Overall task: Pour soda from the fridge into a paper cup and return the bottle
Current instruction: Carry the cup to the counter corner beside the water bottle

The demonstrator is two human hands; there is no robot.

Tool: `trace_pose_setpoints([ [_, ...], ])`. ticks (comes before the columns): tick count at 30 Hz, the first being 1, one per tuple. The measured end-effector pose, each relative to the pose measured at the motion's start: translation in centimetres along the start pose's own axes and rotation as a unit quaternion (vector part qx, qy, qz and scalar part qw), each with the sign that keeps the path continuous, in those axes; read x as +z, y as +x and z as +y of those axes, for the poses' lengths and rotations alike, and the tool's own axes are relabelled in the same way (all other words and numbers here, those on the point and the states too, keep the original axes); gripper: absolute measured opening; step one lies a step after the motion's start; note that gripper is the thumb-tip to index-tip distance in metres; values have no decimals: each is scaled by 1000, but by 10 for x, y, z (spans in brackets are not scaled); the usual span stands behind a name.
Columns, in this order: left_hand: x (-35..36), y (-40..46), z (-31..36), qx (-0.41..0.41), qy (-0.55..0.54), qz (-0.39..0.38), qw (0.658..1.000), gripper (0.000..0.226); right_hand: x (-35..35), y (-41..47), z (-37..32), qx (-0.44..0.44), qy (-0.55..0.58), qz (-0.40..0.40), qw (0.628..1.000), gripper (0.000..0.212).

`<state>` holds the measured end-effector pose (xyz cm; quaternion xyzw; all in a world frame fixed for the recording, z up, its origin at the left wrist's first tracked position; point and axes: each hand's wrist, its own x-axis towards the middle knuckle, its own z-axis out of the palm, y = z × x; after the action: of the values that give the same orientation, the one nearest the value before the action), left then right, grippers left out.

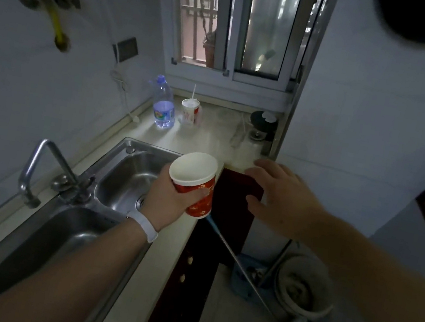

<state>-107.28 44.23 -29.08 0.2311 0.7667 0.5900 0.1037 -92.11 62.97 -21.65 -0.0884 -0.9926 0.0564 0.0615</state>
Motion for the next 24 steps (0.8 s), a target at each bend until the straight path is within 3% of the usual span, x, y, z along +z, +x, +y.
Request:
trace_pose_setpoints([
  [20, 12, 127, -22, -41, 18, 30, 999, 90, 18, 142, 68, -52, 20, -14, 998, 57],
  [24, 31, 158, -15, -53, 22, 54, 997, 78, 18, 178, 99, -73, 31, -22, 997, 58],
])
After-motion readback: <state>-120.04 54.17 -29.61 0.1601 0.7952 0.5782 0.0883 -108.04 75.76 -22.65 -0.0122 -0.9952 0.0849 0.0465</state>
